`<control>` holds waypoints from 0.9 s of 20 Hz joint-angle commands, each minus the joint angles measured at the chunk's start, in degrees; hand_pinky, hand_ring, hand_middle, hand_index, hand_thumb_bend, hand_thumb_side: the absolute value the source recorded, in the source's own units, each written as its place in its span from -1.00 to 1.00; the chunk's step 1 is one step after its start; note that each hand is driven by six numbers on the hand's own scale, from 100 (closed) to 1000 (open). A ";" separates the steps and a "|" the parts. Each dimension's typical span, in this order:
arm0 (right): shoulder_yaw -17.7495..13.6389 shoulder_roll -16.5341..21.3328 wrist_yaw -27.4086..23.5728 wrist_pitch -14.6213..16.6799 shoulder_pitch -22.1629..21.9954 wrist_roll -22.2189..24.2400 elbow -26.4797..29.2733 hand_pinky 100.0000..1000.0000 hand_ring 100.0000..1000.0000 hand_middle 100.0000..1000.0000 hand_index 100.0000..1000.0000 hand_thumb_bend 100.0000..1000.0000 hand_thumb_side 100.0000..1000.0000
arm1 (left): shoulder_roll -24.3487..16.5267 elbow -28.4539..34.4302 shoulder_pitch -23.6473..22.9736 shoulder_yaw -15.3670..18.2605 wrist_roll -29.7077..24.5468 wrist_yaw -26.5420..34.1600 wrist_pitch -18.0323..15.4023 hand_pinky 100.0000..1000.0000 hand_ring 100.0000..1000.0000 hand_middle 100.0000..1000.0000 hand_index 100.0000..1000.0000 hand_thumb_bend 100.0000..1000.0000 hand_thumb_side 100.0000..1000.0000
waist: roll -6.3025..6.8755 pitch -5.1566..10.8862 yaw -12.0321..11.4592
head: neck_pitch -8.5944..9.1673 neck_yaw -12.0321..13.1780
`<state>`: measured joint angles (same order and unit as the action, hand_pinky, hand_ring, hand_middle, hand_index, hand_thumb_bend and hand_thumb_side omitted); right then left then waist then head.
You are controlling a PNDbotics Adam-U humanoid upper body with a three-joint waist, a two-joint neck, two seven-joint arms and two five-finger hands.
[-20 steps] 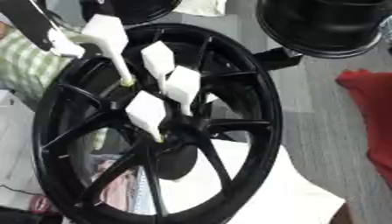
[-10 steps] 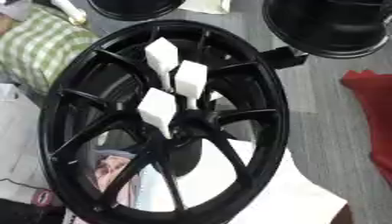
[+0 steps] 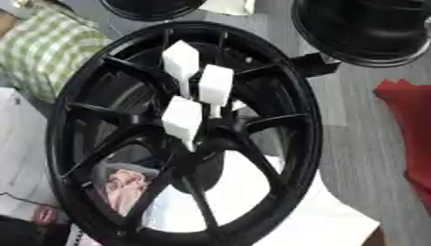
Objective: Pull the pin out of the wheel hub.
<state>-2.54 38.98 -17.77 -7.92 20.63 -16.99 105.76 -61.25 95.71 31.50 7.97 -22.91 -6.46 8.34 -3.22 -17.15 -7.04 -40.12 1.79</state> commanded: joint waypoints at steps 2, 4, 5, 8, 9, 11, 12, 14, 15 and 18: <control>-1.19 0.63 -0.16 0.25 0.56 -0.47 0.91 0.75 0.45 0.17 0.45 -0.69 -0.41 | 1.74 2.28 -5.60 4.46 7.38 -6.02 1.79 0.20 0.02 -0.16 -0.16 -1.00 -0.72 | 0.03 0.87 -0.04 | 0.93 0.01; -1.27 0.39 -0.26 0.28 0.71 -0.55 0.94 0.75 0.45 0.17 0.45 -0.69 -0.41 | 3.59 3.72 -8.99 4.73 10.11 -9.44 1.86 0.21 0.02 -0.15 -0.16 -1.00 -0.69 | -0.20 0.63 0.02 | 1.28 0.04; -1.24 0.29 -0.30 0.28 0.83 -0.52 0.97 0.75 0.45 0.17 0.45 -0.69 -0.41 | 4.57 4.11 -10.30 4.75 10.98 -10.33 1.96 0.22 0.02 -0.14 -0.13 -1.00 -0.65 | -0.32 0.52 0.05 | 1.43 0.11; -1.22 0.16 -0.33 0.28 1.04 -0.43 1.05 0.75 0.45 0.17 0.45 -0.69 -0.41 | 6.22 4.57 -13.16 4.54 11.39 -12.38 1.46 0.34 0.17 0.07 0.24 -0.96 -0.36 | -0.59 0.33 0.20 | 1.95 0.15; -1.27 0.12 -0.34 0.29 1.07 -0.47 1.07 0.75 0.45 0.17 0.45 -0.68 -0.41 | 6.56 4.60 -13.73 4.42 10.43 -13.27 0.72 0.42 0.34 0.28 0.48 -0.72 -0.31 | -0.64 0.29 0.25 | 2.09 0.16; -1.29 0.04 -0.38 0.31 1.11 -0.50 1.09 0.75 0.45 0.17 0.45 -0.69 -0.41 | 7.11 4.51 -14.34 4.51 8.32 -15.23 -1.17 0.47 0.45 0.44 0.66 -0.43 0.19 | -0.75 0.25 0.32 | 2.26 0.15; -1.29 0.02 -0.40 0.32 1.12 -0.50 1.11 0.75 0.45 0.17 0.45 -0.70 -0.40 | 7.37 4.37 -14.46 4.68 7.67 -15.86 -1.99 0.49 0.48 0.48 0.71 -0.28 0.31 | -0.80 0.25 0.35 | 2.29 0.10; -1.30 0.02 -0.42 0.32 1.14 -0.49 1.11 0.75 0.45 0.17 0.45 -0.70 -0.40 | 7.66 3.88 -14.57 5.06 6.98 -16.92 -2.83 0.49 0.48 0.49 0.73 -0.29 0.35 | -0.85 0.27 0.43 | 2.26 -0.01; -1.31 0.04 -0.43 0.32 1.15 -0.49 1.13 0.75 0.45 0.17 0.45 -0.70 -0.40 | 7.78 3.65 -14.59 5.23 6.91 -17.28 -2.90 0.49 0.47 0.48 0.73 -0.32 0.35 | -0.86 0.29 0.46 | 2.24 -0.05; -1.37 0.05 -0.47 0.35 1.17 -0.57 1.20 0.75 0.45 0.17 0.45 -0.70 -0.41 | 8.20 3.43 -14.45 5.59 7.62 -16.87 -2.49 0.46 0.43 0.44 0.70 -0.61 0.34 | -0.85 0.32 0.50 | 2.34 -0.12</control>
<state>-3.17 38.01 -17.93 -7.69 21.15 -17.34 105.82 -51.86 98.84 16.64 12.38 -15.51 -23.25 6.00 -4.39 -17.71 -6.63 -38.61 1.84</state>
